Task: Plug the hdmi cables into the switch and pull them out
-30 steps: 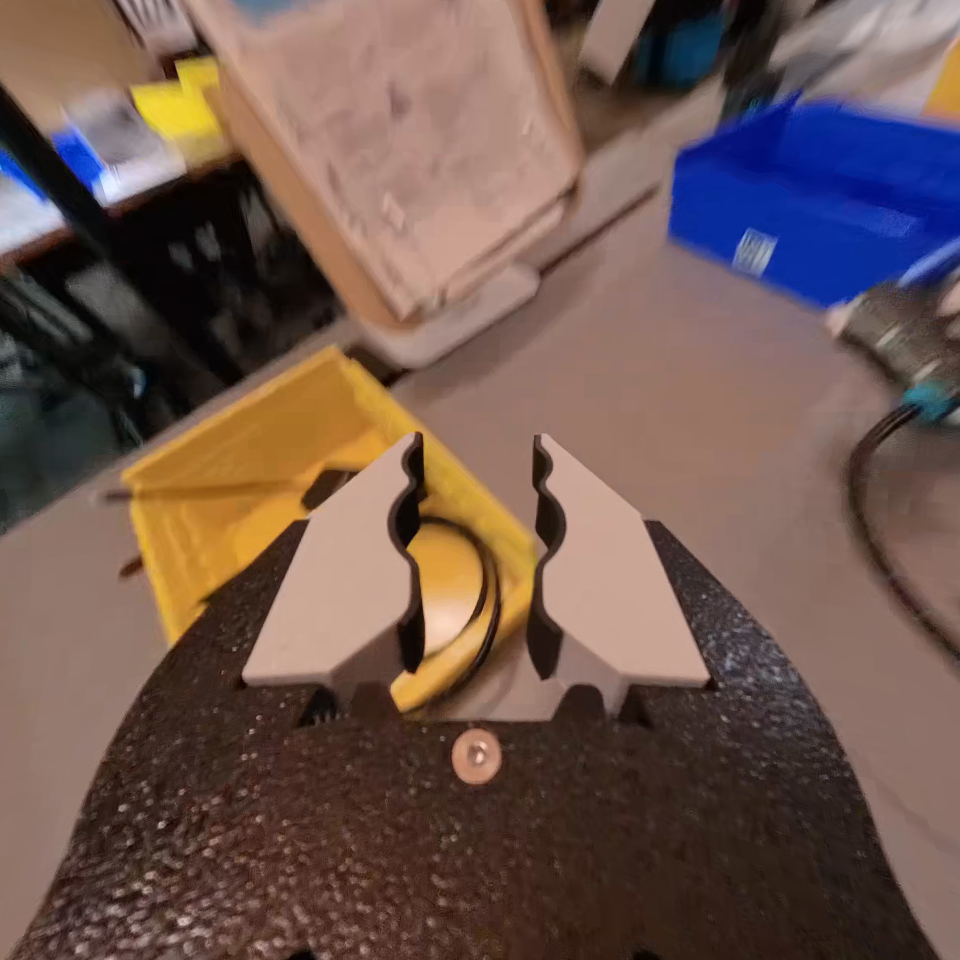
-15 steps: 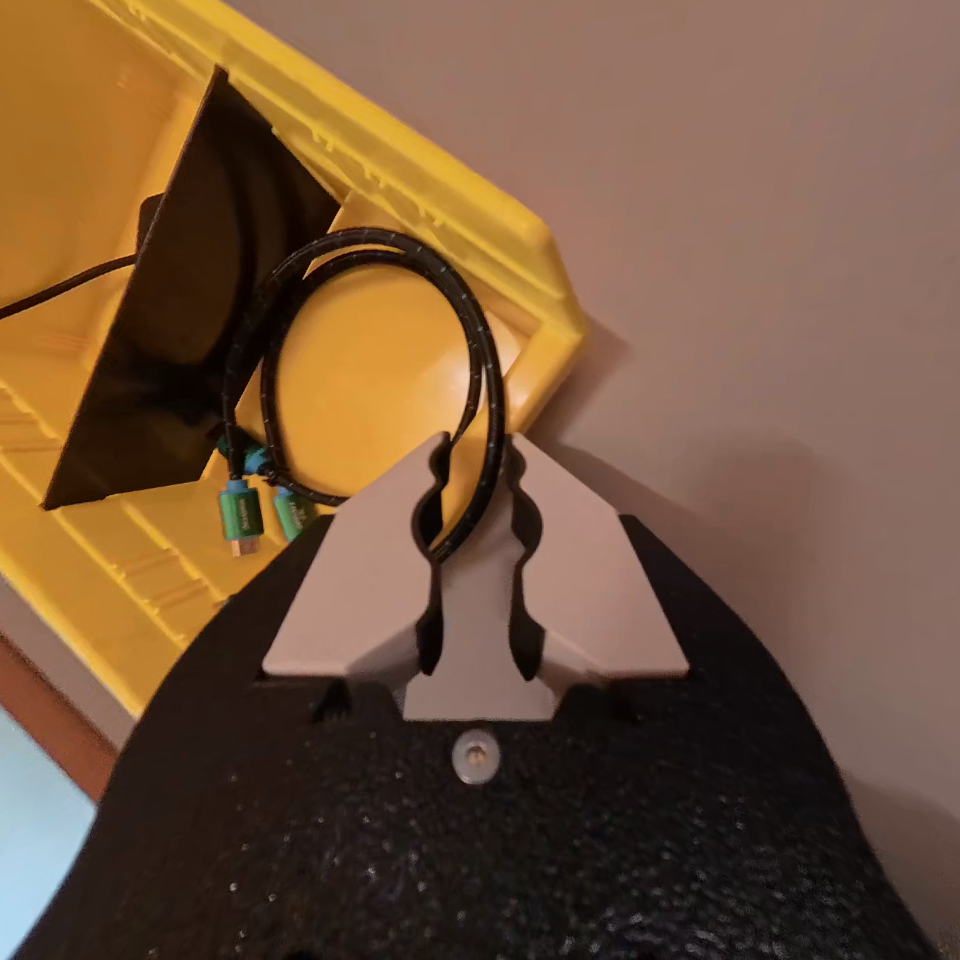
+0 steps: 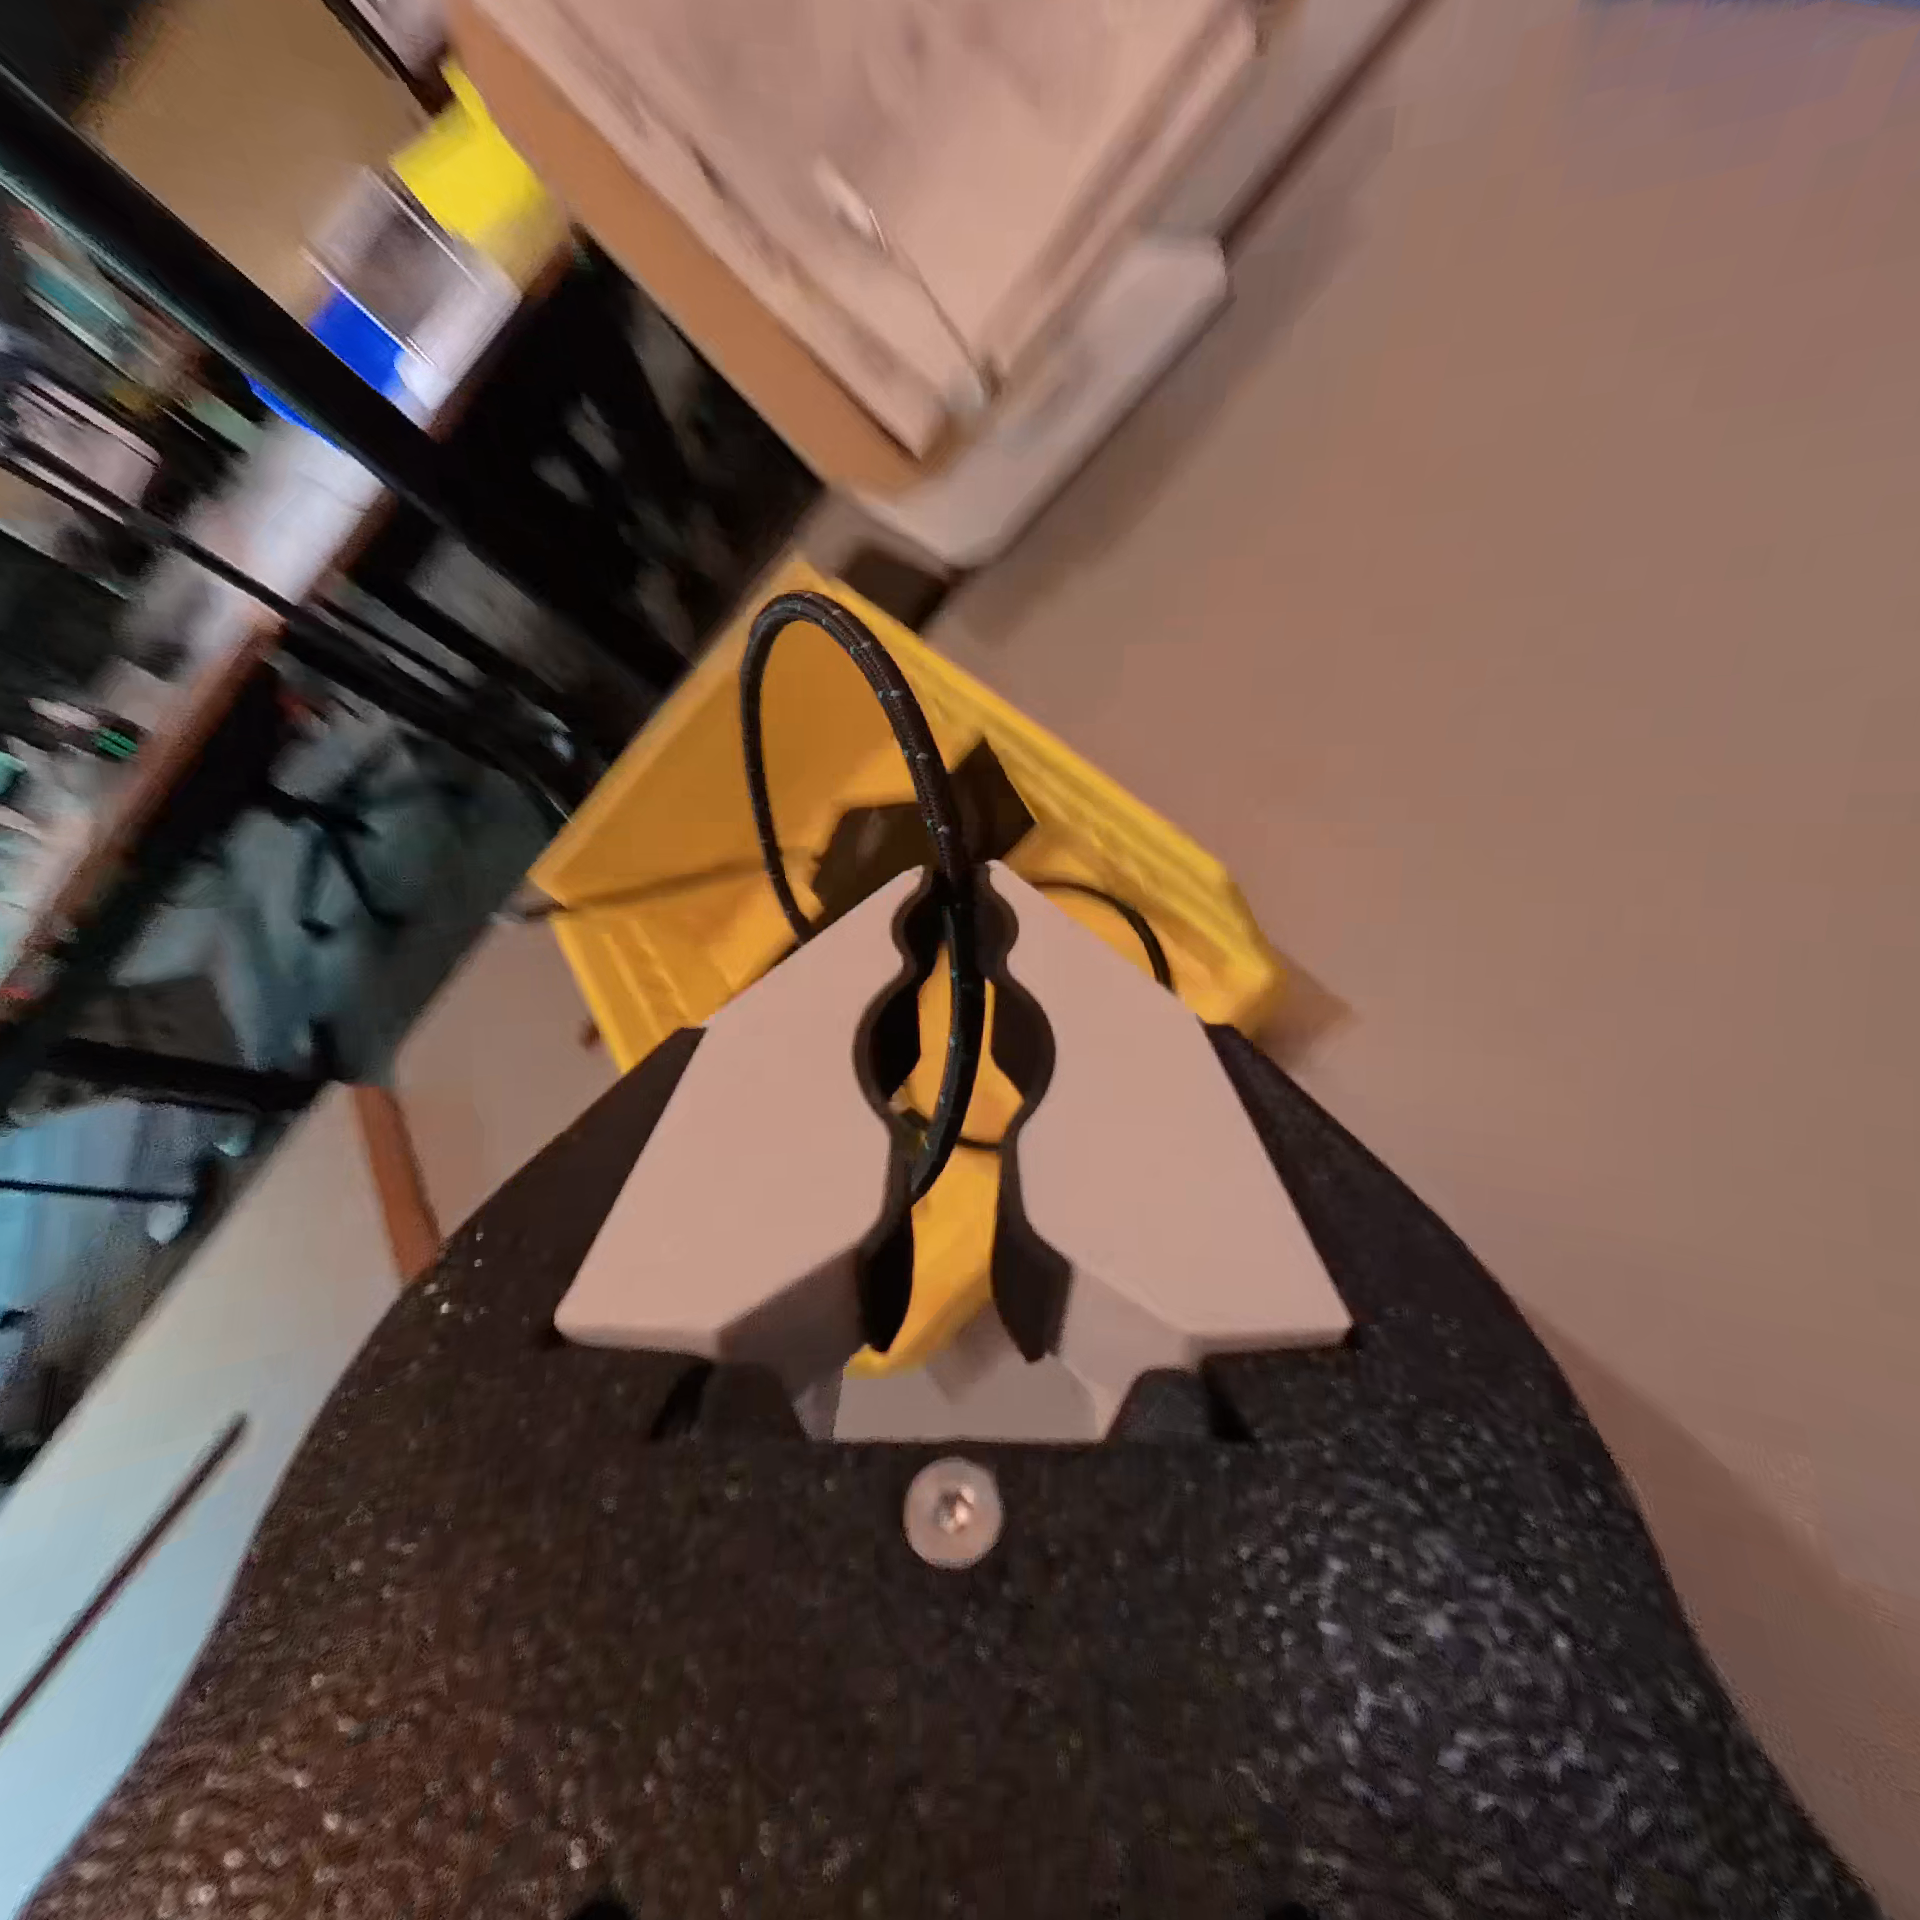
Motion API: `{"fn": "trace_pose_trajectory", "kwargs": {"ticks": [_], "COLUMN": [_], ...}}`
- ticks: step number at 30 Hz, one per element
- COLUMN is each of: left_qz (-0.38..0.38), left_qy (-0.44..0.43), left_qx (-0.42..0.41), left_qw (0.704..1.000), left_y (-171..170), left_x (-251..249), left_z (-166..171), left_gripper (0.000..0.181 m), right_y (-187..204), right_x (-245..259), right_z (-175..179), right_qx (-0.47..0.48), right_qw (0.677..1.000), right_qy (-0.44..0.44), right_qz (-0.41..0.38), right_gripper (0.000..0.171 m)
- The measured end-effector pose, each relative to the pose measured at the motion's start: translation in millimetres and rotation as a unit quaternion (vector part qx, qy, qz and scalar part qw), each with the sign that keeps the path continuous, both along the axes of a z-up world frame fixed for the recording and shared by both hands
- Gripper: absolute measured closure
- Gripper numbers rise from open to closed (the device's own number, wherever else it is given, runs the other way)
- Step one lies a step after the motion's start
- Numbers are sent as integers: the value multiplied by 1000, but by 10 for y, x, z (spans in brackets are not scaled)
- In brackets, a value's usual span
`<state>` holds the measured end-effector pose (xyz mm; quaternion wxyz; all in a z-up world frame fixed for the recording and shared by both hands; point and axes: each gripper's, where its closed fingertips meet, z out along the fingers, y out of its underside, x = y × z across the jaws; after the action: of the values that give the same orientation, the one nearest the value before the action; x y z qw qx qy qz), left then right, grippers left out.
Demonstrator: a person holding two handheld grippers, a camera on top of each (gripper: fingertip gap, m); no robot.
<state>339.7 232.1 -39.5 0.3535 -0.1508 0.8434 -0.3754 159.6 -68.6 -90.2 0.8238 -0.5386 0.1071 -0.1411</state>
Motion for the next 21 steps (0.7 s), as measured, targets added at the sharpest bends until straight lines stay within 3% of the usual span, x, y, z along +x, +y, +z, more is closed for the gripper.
{"fn": "trace_pose_trajectory", "kwargs": {"ticks": [1, 4, 6, 11, 15, 21], "left_qz": [-9, -108, -188, -331, -384, -392], "left_qy": [-31, -100, -125, -124, -68, 42], "left_qx": [-20, -45, -25, 42, 80, 71], "left_qw": [999, 988, 974, 935, 917, 916], "left_y": [-69, -499, -822, -1384, -1532, -1416], "left_x": [-85, -527, -833, -1325, -1602, -1801], "left_z": [212, 552, 466, -454, -1298, -1780], "left_gripper": [178, 178, 177, 179, 178, 176], "right_y": [-34, -136, -210, -395, -501, -506], "right_x": [-17, -103, -177, -422, -374, -277], "right_z": [31, 135, 202, 317, 286, 259], "right_qx": [8, 33, 47, 60, 56, 54], "right_qw": [1000, 999, 998, 993, 994, 995], "right_qy": [-4, -24, -43, -100, -90, -73], "right_qz": [0, 6, 8, 5, -24, -36], "right_gripper": [150, 150, 150, 150, 150, 150]}}
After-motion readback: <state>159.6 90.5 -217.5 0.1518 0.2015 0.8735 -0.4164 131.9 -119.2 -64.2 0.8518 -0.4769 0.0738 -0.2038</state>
